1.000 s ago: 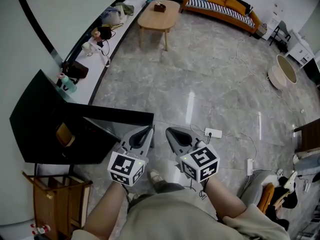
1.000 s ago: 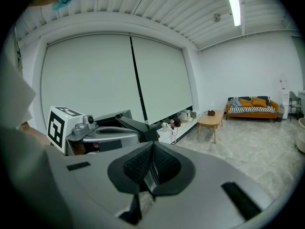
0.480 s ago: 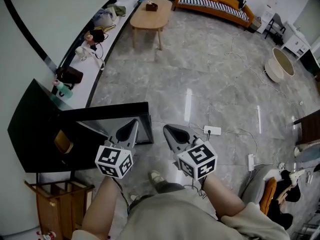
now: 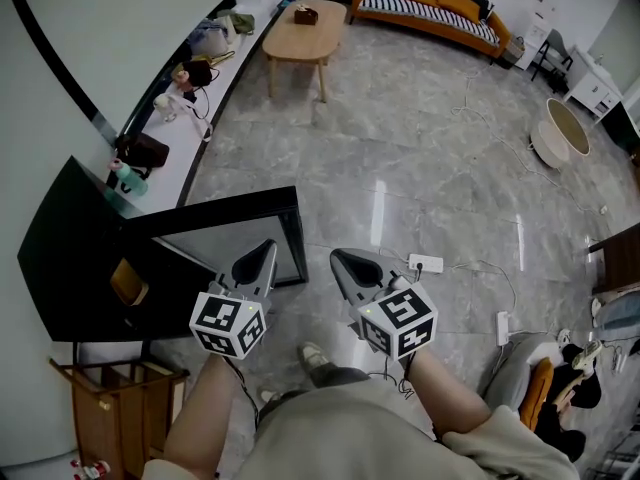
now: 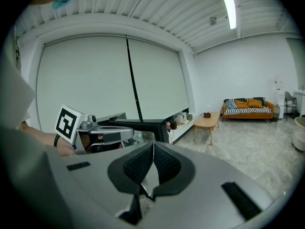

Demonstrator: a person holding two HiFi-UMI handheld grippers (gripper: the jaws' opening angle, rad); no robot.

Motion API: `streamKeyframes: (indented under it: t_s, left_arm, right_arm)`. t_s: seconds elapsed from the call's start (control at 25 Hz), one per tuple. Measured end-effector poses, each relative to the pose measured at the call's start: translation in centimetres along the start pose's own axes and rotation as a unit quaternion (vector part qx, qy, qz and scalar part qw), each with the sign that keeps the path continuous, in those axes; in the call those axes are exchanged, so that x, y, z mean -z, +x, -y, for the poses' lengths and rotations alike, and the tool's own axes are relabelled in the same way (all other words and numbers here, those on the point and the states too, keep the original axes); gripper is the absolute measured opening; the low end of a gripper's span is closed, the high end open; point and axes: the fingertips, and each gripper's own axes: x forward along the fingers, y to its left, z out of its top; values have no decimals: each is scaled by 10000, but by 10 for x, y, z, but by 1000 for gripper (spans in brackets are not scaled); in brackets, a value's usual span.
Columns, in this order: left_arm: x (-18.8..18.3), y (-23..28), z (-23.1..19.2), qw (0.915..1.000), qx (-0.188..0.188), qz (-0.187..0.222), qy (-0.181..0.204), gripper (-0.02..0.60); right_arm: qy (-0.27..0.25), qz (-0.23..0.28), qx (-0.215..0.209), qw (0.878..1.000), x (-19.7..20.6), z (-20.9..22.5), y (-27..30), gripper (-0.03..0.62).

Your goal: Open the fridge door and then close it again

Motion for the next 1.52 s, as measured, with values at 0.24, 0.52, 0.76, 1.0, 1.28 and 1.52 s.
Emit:
streamKeyframes:
  t_s: [0.24, 0.52, 0.76, 1.0, 1.28, 1.52]
  left_arm:
    - [-10, -22, -2, 9997, -215, 80, 121, 9]
    - [-26, -66, -25, 9975, -627, 231, 231, 9]
    - [-27, -113, -44, 9934, -1094, 275, 216, 9]
    - [-30, -165, -68, 9869, -1553, 419, 120, 9]
    - [-36, -226, -91, 9774, -2025, 605, 85, 9]
    - [-43, -277, -103, 9689, -2355, 740, 154, 9]
  right_arm:
    - [-111, 155, -123, 9997, -16, -9, -6, -3]
    - [-249, 330, -328, 9986, -39, -28, 2, -3]
    - [-382, 377, -636, 9965, -52, -56, 7, -3]
    - [-580, 474, -1077, 9914, -69, -99, 20, -3]
    - [-775, 552, -1535, 9836, -85, -151, 38, -3]
    - [-947, 620, -1925, 9747, -95, -201, 49, -3]
